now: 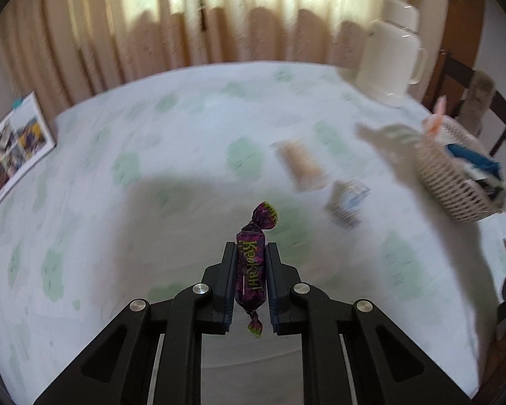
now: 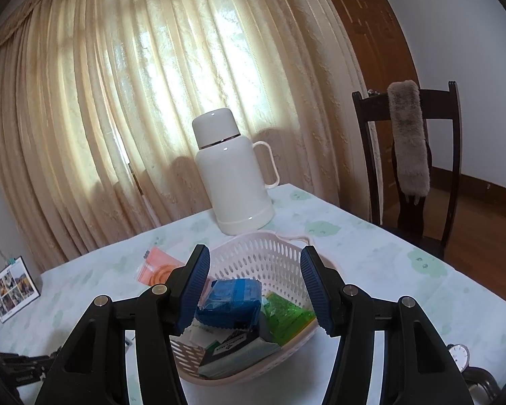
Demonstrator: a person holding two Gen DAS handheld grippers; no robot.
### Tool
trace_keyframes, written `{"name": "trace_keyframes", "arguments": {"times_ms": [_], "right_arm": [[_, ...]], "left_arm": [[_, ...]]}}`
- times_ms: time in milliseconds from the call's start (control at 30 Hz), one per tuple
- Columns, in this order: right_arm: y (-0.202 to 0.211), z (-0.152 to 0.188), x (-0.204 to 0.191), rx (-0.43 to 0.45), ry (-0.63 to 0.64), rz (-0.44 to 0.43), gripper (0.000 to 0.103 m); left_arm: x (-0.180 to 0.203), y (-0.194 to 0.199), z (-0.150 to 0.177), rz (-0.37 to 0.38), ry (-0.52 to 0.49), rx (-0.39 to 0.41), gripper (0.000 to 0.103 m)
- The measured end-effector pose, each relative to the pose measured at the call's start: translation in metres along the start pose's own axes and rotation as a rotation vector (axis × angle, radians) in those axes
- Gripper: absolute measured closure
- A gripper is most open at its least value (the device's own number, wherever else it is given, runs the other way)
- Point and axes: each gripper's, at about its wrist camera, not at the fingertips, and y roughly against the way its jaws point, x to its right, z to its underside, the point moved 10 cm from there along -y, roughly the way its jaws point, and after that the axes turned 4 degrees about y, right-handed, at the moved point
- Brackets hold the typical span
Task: Organize snacks
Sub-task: 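Carry the purple candy into the basket and open the left gripper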
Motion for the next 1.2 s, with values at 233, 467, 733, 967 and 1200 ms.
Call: {"name": "trace_keyframes", "arguments": {"times_ms": [233, 467, 733, 967, 1200], "right_arm": [[0.003, -0.004, 0.008, 0.011, -0.029, 0.004, 0.046], [0.005, -0.005, 0.016, 0.011, -0.063, 0.014, 0.046], [0.002, -0.002, 0.014, -0.013, -0.061, 0.015, 0.046], [0.002, -0.002, 0.014, -0.017, -0.066, 0.007, 0.046], [0.006, -0.003, 0.007, -0.005, -0.056, -0.011, 0.046]], "left_arm": [[0.083, 0.027, -0.041, 0.129, -0.123, 0.075, 0.089], [0.161, 0.035, -0.064, 0.256, -0.207, 0.104, 0.089], [0.221, 0.017, -0.085, 0.339, -0.237, 0.104, 0.089], [0.222, 0.005, -0.091, 0.351, -0.212, 0.110, 0.057], [0.184, 0.006, -0.098, 0.313, -0.137, 0.111, 0.052]]}}
